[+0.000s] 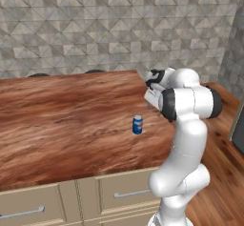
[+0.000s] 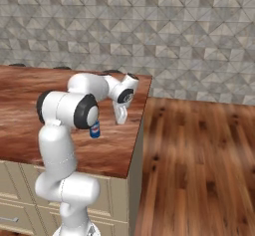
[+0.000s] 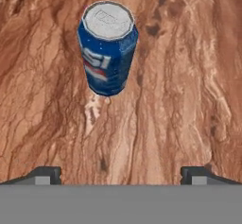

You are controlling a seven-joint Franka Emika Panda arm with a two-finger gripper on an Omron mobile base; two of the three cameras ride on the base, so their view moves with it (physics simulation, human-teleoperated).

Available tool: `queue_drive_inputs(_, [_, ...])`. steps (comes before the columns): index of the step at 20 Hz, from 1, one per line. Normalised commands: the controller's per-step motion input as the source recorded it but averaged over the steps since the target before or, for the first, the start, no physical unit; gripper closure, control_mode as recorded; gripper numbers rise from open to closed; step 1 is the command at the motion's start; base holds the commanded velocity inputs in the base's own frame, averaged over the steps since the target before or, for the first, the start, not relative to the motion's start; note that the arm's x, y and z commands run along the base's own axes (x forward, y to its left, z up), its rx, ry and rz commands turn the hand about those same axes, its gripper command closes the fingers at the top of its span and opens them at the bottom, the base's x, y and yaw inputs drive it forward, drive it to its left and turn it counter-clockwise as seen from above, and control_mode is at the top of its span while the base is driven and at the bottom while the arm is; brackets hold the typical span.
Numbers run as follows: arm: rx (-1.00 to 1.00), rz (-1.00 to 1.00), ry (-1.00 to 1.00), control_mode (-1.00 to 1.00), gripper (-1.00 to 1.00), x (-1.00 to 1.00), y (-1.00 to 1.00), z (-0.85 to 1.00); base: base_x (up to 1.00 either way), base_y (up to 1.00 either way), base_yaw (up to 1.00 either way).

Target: Pick the can from the counter and place it in the open cabinet.

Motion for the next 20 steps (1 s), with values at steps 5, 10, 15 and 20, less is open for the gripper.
queue_drive_inputs(5, [0.16, -0.06, 0.00, -1.00, -1.00, 0.30, 0.31, -0.50, 0.00, 0.00, 0.00])
queue_drive_inputs(10, [0.30, 0.02, 0.21, -1.00, -1.00, 0.13, 0.24, -0.17, 0.00, 0.00, 0.00])
queue_drive_inputs(15, [0.28, 0.19, 0.26, -1.00, -1.00, 0.01, 0.01, 0.02, 0.00, 0.00, 0.00])
queue_drive_inputs(20, [0.15, 0.21, 0.17, -1.00, -1.00, 0.00, 0.15, 0.00, 0.00, 0.00, 0.00])
